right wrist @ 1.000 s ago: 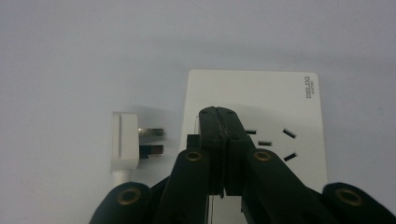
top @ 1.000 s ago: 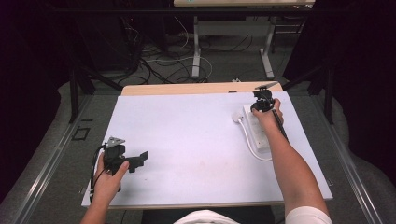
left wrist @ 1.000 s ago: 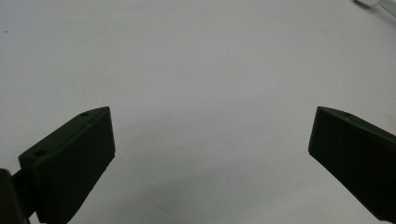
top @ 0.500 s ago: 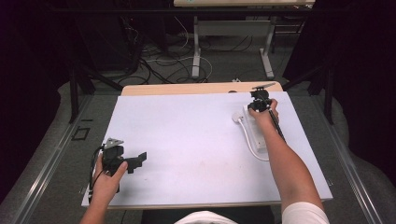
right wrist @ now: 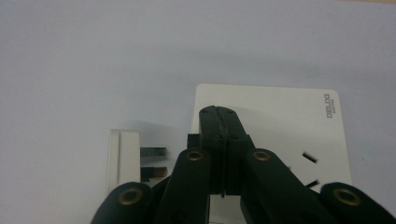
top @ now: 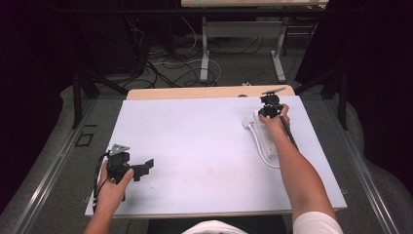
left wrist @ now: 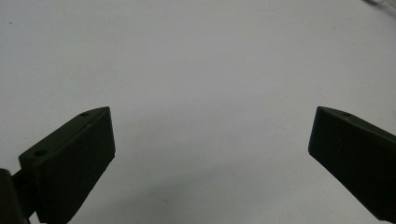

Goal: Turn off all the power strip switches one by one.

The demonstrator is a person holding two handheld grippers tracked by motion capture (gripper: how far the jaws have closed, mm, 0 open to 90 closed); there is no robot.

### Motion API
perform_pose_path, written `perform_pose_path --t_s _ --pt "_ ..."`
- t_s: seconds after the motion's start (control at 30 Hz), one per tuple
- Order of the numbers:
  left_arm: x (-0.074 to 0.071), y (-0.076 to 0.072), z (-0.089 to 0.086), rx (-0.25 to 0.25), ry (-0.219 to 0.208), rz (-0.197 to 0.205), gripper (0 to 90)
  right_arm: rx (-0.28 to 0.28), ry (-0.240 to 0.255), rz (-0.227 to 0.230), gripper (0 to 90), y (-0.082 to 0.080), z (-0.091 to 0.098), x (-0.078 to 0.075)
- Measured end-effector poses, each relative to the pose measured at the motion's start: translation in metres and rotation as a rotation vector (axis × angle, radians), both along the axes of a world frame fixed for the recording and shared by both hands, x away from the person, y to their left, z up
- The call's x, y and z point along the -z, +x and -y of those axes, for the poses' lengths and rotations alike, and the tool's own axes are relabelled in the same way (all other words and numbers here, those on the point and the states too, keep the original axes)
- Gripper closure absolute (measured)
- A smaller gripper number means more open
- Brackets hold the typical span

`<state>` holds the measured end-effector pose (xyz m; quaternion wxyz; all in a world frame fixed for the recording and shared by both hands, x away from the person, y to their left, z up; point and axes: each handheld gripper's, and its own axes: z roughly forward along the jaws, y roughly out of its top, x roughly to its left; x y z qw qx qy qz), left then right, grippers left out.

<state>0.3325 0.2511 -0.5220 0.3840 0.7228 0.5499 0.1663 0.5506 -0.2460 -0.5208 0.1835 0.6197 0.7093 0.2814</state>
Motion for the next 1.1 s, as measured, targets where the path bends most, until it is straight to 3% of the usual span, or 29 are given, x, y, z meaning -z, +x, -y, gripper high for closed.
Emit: perform_pose_path --t_s 0.17,0.57,1.1 --pt "0.0007 -0.0006 -0.0006 -0.002 0.005 0.001 0.6 -0.012 -0.018 0.019 90.0 0.0006 -0.0001 0.0031" --pt "0.0009 -0.0008 0.0002 0.000 0.004 0.002 0.6 -0.012 -0.011 -0.004 90.0 -0.0015 -0.0035 0.0011" --pt "0.0002 -0.0010 0.0005 -0.006 -0.003 0.008 0.6 -0.041 -0.022 0.010 90.0 -0.0051 -0.0073 -0.0023"
